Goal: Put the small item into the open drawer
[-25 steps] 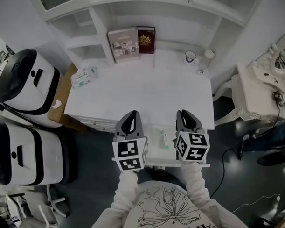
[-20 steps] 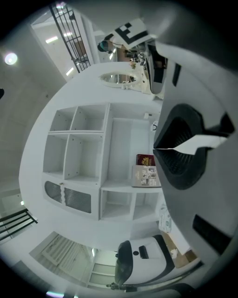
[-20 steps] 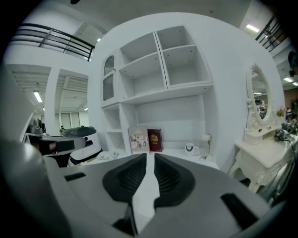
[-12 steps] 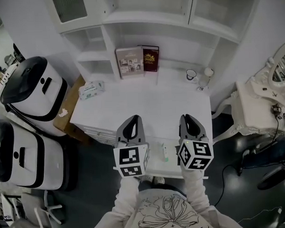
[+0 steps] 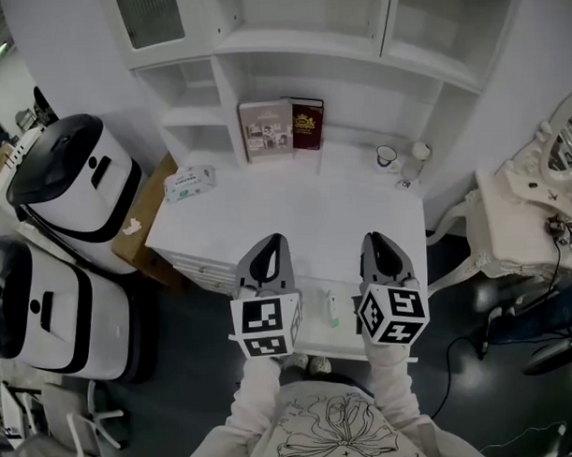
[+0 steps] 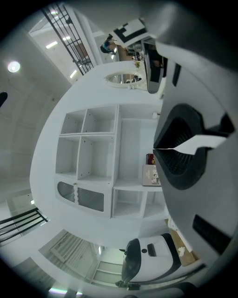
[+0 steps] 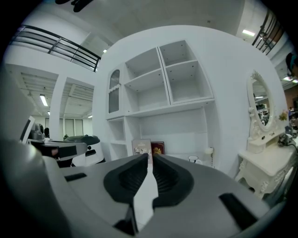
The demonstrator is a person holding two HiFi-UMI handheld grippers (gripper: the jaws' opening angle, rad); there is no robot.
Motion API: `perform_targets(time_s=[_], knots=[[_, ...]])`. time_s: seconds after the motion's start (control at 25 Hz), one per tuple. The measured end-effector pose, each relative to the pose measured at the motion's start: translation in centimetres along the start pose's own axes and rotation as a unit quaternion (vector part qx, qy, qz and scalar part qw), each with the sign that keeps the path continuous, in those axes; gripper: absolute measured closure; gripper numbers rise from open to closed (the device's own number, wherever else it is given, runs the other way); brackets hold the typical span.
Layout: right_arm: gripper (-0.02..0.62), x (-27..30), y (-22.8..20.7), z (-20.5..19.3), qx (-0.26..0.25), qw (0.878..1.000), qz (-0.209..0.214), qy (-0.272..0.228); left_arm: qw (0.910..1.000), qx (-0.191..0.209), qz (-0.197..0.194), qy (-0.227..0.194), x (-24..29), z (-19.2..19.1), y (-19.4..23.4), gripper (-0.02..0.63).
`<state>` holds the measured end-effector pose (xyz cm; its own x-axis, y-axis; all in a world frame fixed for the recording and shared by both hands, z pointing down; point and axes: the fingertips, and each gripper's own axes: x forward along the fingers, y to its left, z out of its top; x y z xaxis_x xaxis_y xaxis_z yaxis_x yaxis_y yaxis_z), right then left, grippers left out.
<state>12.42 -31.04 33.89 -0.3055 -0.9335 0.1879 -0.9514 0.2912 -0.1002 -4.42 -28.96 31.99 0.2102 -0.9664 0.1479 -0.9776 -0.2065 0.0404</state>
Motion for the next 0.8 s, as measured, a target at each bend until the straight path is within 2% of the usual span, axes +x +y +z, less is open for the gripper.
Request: perform_targets(time_s=[0.8], knots=[[0.563, 0.32, 0.73, 0.03, -0.010, 1.000, 0.001, -0.001, 1.0000, -0.002, -0.001, -0.003, 0.00, 0.03, 0.45, 0.600]])
